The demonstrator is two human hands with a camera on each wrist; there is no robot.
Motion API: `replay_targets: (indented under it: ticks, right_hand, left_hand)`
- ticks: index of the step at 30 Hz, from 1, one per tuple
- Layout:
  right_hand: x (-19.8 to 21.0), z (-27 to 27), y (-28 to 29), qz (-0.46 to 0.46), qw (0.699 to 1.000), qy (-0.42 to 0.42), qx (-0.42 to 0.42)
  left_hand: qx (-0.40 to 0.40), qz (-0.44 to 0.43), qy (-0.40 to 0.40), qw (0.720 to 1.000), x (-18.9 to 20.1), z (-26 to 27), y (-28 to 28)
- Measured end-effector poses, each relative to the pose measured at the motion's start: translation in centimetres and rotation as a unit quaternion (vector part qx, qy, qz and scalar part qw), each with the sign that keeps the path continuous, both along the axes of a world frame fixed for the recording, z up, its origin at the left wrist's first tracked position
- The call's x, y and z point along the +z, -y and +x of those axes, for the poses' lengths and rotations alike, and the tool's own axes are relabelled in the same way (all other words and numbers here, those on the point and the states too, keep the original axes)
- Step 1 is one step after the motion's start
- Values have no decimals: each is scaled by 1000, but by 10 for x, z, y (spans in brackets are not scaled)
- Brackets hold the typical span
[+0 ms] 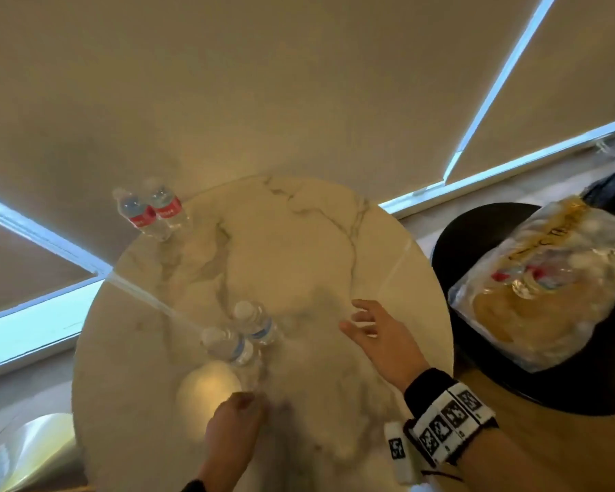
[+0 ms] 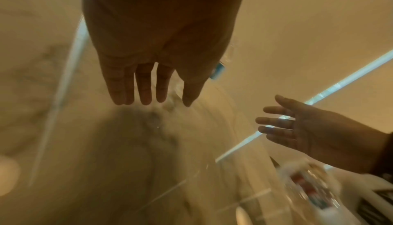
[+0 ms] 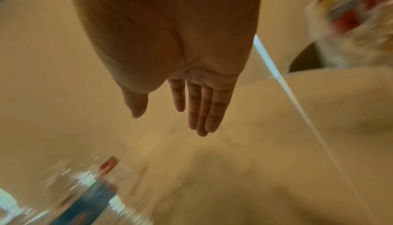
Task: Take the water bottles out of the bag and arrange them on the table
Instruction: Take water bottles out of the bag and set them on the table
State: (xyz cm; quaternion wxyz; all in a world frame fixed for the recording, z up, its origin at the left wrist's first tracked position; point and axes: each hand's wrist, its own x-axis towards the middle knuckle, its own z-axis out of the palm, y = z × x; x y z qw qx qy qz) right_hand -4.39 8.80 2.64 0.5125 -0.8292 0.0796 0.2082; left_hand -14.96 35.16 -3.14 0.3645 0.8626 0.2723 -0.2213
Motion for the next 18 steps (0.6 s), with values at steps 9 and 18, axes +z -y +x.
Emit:
replay_targets:
  ticks: [9,18]
  right_hand:
    - [-72,33,269,-119,927,-48,-353]
    - [-126,102,372,-48,926,-57,-370]
  left_hand:
    - [-247,-149,88,953,14,99,280]
    - [-189,-266,71,943,-58,234,480]
